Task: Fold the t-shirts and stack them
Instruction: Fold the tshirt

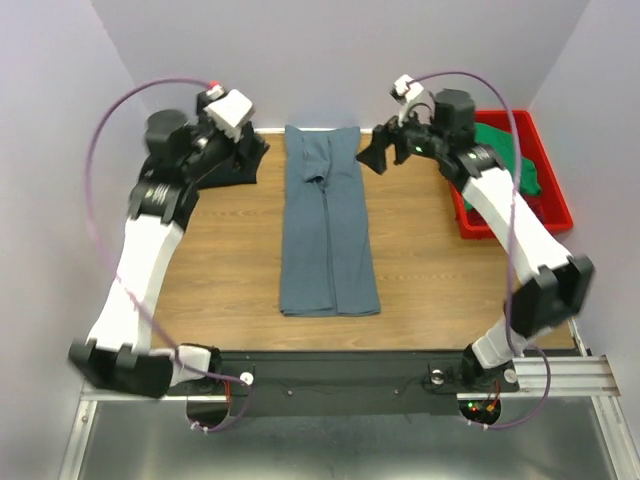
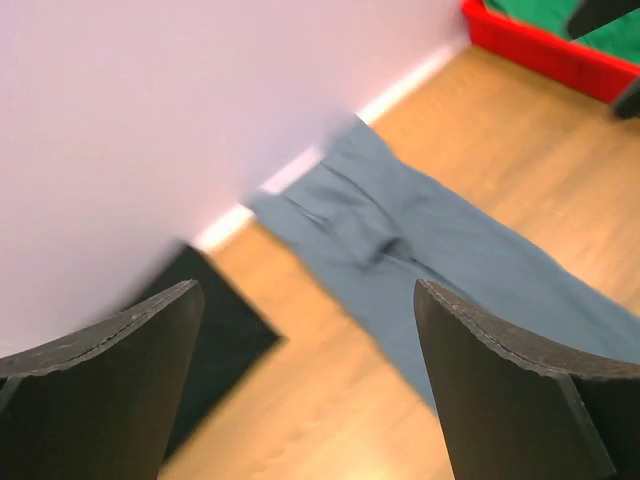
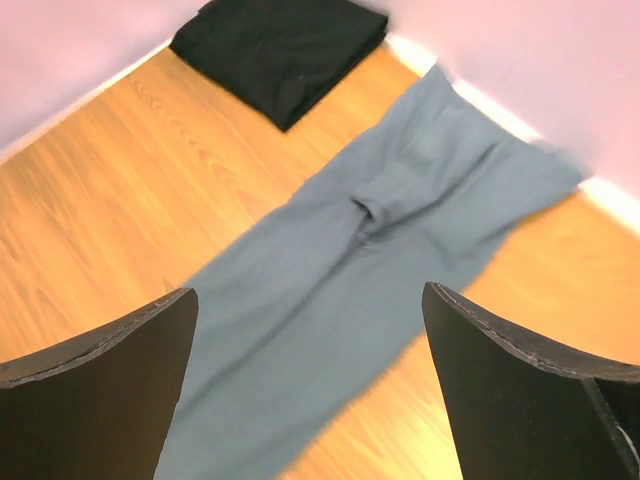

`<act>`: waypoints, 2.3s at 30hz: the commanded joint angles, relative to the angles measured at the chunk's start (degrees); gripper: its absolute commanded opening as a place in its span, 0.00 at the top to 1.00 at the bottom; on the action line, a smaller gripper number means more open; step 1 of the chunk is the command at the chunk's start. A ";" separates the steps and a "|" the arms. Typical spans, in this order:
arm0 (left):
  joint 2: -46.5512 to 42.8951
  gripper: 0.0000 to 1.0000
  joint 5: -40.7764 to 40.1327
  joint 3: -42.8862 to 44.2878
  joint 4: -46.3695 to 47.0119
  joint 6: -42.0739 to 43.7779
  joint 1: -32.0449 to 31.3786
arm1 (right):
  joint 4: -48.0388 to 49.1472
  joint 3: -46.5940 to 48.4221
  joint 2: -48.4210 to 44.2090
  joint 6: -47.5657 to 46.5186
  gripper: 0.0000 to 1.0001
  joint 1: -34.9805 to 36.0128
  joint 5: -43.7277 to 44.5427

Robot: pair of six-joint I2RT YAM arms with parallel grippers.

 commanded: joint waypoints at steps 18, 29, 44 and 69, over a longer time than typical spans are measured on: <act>-30.51 0.30 3.67 -49.50 -25.51 49.06 -17.73 | -19.96 -46.02 -29.95 -40.64 0.23 22.80 9.95; -29.39 0.34 0.16 -59.63 -15.13 49.50 -25.84 | -1.14 -64.66 -32.59 -51.36 0.35 30.45 12.67; -22.35 0.36 0.50 -61.74 -7.48 54.07 -25.84 | 8.36 -68.19 -24.43 -55.23 0.57 30.55 13.55; -10.46 1.00 -0.64 -54.71 -10.29 50.92 -27.25 | 6.27 -64.06 -22.91 -46.62 0.99 30.54 12.59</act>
